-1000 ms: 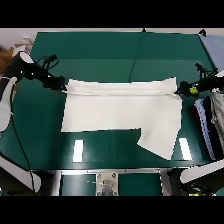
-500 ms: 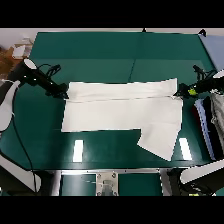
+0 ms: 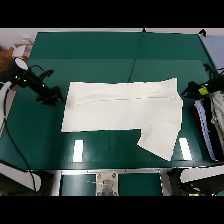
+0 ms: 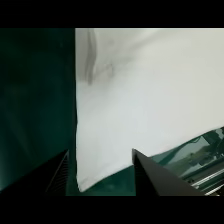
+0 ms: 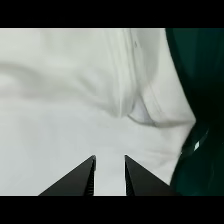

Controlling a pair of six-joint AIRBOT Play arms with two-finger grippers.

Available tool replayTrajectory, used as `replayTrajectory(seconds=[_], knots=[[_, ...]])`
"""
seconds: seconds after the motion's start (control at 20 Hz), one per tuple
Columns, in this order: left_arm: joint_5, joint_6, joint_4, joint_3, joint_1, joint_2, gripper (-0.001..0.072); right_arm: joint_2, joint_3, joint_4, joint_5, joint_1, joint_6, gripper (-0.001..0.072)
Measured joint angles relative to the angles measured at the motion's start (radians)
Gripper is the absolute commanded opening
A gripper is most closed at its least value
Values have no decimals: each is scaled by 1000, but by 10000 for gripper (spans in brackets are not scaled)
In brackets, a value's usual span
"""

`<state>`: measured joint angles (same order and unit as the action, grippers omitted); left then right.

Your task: Fold the shirts.

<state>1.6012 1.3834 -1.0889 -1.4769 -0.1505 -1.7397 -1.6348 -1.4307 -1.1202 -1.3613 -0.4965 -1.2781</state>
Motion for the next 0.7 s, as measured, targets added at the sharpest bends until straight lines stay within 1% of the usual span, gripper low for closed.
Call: replayTrajectory(seconds=[0.15,0.3,0.4,0.5,0.6,0.7], knots=[[-24,17,-28,230,-14,178,426,121,108,-1,-3,-64,5,229],[-133,66,-34,515,-19,416,428,241,230,15,56,-134,15,229],[-238,106,10,708,-21,579,428,307,307,51,110,-169,18,228],[-365,129,95,878,-8,714,428,352,372,92,163,-188,21,227],[-508,147,187,1007,30,791,428,378,423,143,201,-200,22,211],[-652,179,254,1099,93,827,428,391,461,185,228,-204,23,211]])
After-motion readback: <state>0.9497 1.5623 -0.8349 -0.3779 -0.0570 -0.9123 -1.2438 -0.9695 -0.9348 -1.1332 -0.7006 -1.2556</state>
